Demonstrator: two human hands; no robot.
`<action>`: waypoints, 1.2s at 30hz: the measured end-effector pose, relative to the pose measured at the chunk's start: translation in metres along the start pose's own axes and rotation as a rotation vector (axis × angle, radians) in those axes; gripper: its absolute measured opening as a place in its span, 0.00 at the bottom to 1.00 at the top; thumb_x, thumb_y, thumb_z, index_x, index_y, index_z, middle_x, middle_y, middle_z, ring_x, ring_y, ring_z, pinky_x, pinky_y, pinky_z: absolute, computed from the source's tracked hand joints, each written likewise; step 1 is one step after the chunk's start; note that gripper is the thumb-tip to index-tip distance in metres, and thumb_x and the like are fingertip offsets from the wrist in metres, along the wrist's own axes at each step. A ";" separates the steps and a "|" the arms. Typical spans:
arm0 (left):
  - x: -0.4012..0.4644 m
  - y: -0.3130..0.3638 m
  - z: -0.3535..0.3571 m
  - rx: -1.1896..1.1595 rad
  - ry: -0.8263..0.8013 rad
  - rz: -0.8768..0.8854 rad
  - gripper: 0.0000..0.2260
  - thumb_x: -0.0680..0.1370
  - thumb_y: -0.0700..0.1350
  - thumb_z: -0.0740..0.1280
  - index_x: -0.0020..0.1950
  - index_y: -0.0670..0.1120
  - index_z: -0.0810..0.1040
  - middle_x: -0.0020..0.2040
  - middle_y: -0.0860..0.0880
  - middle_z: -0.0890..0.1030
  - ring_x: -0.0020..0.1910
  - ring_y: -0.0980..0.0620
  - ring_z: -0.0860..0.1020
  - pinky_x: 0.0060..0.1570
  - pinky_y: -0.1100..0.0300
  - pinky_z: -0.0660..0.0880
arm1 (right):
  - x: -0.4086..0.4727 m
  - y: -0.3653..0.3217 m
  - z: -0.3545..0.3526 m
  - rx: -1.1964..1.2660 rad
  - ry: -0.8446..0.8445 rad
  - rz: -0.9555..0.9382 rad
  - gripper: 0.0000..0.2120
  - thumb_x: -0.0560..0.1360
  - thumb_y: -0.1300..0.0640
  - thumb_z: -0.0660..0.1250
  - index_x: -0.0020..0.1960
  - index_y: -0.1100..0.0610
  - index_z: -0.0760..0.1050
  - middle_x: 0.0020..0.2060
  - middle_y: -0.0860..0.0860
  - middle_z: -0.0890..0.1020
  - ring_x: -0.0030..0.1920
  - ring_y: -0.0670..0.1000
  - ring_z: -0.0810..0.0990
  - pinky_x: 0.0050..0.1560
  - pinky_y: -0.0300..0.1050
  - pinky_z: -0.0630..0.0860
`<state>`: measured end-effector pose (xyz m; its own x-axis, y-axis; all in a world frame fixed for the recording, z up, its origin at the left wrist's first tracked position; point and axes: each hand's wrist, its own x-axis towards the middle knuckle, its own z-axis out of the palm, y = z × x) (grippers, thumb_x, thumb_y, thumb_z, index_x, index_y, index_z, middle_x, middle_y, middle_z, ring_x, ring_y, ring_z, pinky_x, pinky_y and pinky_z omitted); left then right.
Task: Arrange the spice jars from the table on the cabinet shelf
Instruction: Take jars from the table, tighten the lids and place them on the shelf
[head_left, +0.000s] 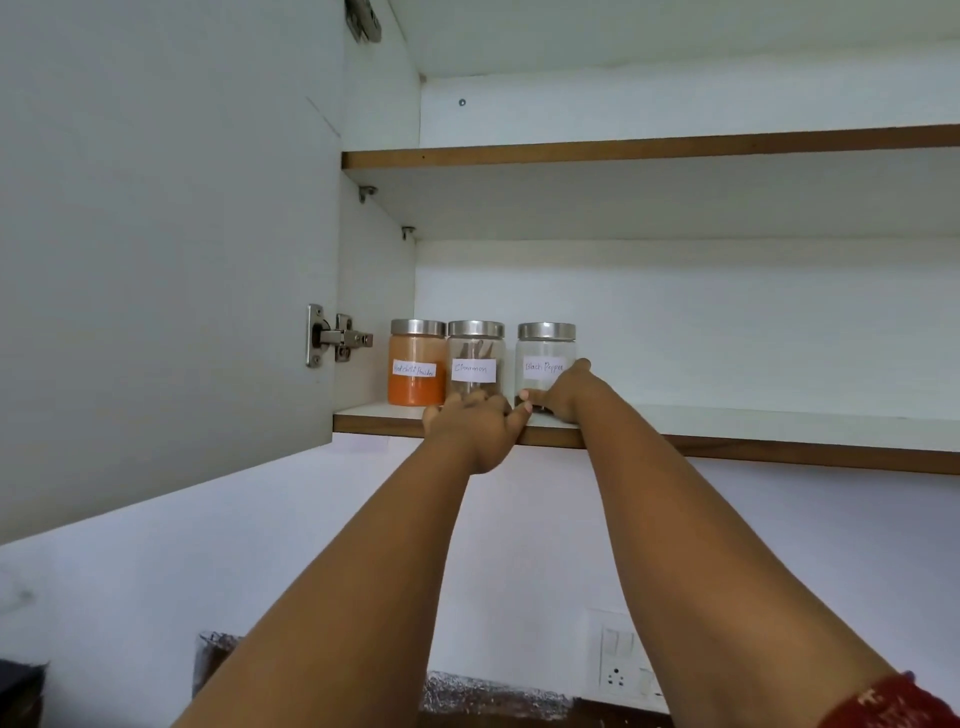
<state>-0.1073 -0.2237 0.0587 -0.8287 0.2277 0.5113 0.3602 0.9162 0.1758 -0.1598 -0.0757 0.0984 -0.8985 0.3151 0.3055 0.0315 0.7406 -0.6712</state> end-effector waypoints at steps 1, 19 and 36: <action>-0.001 0.000 0.001 0.006 0.001 0.004 0.25 0.83 0.60 0.45 0.69 0.50 0.71 0.71 0.46 0.70 0.72 0.44 0.64 0.67 0.41 0.61 | 0.001 0.001 0.000 -0.013 -0.008 -0.007 0.46 0.69 0.40 0.73 0.73 0.59 0.52 0.65 0.58 0.71 0.64 0.60 0.72 0.60 0.52 0.69; -0.002 -0.002 0.006 -0.003 0.041 0.029 0.28 0.82 0.62 0.42 0.70 0.51 0.71 0.74 0.47 0.68 0.75 0.44 0.61 0.70 0.38 0.56 | 0.000 0.001 0.002 -0.130 -0.019 -0.034 0.51 0.66 0.39 0.74 0.74 0.59 0.49 0.66 0.58 0.71 0.65 0.59 0.72 0.61 0.53 0.70; -0.005 0.000 0.000 -0.020 0.051 0.025 0.26 0.82 0.61 0.43 0.68 0.51 0.72 0.71 0.45 0.70 0.72 0.43 0.64 0.67 0.40 0.58 | -0.022 -0.001 -0.005 -0.302 0.059 0.078 0.57 0.67 0.31 0.67 0.79 0.59 0.40 0.70 0.59 0.70 0.67 0.60 0.72 0.61 0.51 0.70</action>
<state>-0.1037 -0.2249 0.0559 -0.7966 0.2324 0.5580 0.3892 0.9035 0.1793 -0.1382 -0.0806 0.0955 -0.8615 0.4054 0.3058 0.2360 0.8528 -0.4658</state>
